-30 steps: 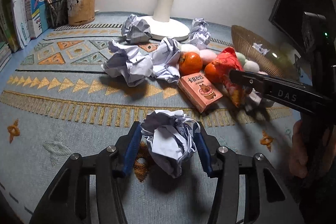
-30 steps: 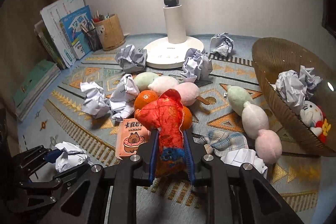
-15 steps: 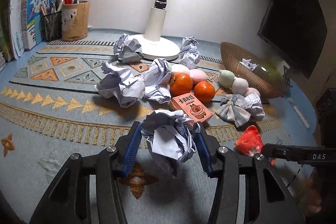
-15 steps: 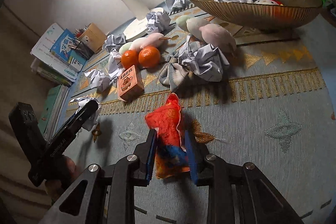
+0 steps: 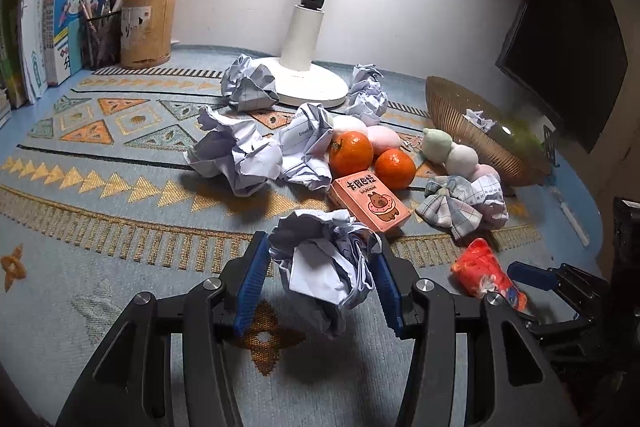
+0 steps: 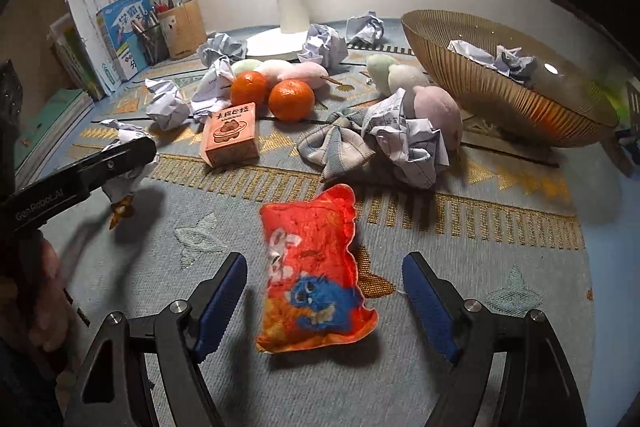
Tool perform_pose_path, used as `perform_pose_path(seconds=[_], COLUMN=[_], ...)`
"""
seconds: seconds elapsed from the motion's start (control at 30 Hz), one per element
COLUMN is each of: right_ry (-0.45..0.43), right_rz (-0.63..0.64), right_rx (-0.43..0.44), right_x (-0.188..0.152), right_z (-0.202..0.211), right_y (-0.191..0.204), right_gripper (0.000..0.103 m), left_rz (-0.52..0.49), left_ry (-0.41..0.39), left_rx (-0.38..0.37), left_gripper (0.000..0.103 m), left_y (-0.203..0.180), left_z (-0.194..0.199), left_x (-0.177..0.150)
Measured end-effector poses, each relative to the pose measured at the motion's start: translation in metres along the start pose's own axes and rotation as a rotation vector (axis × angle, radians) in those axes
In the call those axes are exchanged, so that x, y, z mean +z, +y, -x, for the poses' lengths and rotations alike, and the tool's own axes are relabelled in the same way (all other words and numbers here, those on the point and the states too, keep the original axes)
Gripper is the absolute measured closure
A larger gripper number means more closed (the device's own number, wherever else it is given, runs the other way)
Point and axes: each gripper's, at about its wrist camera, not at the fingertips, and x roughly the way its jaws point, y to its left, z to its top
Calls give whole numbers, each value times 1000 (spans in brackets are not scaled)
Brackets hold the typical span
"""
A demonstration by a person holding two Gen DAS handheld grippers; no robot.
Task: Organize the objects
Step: 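Carry the paper ball and red snack bag into the woven bowl and release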
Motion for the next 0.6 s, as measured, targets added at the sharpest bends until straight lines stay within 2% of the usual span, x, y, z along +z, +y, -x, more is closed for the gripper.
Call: perform_pose_path(seconds=[0.03,0.1,0.13,0.2,0.33,0.4,0.47,0.53,0.6], right_ry=[7,2,-2,-15,-29,-22,-33,-103,-204], right_rz=[0,22,32,52,73,12,-65,-104,-147], right_rx=[-1,-49,-56,-53,-73,25,100,96,80], right_x=[0,-2,-3,-5,-7,-6,0,11,28], right_z=[-1,0,1,4,8,16,32,57,86], right_y=[-1,3,6,13,22,12,-4,-21,-46], right_gripper=[27,43,46,62,72,75,75,75,75], left_rz=[-14,-41,-48,-46,-66,-82,-109,-181,-251], left_ry=[5,12,15,29,52,41,50,-2,-60], left_rx=[5,7,4,14,38,38,80,85,50], left_gripper=[55,55,55,55,55,55,55,55,55], left_y=[-3,-7,-8,-8,-12,-16,-26,-52,-84], left_z=[-1,-2,-2,-5,-10,-7,-4,10,25], left_x=[0,-1,-1,-1,-2,-2,1,13,33])
